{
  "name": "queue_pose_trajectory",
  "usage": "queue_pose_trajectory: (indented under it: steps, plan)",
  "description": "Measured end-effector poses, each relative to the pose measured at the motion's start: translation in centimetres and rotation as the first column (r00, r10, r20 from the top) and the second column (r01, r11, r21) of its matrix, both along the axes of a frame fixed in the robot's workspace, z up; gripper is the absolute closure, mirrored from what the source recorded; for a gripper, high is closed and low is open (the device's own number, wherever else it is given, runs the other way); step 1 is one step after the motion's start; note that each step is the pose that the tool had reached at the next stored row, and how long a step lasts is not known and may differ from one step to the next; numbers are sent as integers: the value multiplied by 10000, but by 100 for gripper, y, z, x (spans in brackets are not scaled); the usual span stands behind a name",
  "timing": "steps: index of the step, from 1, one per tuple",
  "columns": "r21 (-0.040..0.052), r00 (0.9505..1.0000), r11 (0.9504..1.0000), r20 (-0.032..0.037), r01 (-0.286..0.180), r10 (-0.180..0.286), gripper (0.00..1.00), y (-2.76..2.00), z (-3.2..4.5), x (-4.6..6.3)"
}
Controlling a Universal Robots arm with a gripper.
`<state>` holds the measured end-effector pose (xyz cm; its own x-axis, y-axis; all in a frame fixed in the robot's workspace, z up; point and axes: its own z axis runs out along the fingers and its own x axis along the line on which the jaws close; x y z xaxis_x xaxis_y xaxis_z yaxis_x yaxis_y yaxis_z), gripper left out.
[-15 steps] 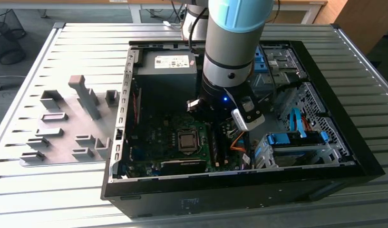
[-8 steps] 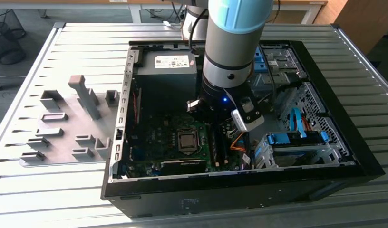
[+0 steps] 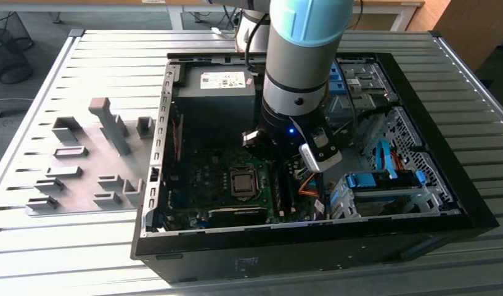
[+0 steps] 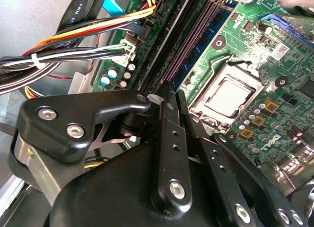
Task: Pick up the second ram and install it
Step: 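Insert the second ram into the second slot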
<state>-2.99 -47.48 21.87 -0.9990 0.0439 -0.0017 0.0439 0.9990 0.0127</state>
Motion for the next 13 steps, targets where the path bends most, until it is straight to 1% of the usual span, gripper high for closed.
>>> queue_pose_trajectory:
  steps: [4, 10, 13]
  plan:
    - [2, 10000, 10000, 1, 0, 0, 86, 0, 2, 0]
    - [2, 10000, 10000, -6, -2, 2, 86, 1, 30, 4]
    - [1, 9999, 9999, -9, -108, 108, 86, 0, 30, 13]
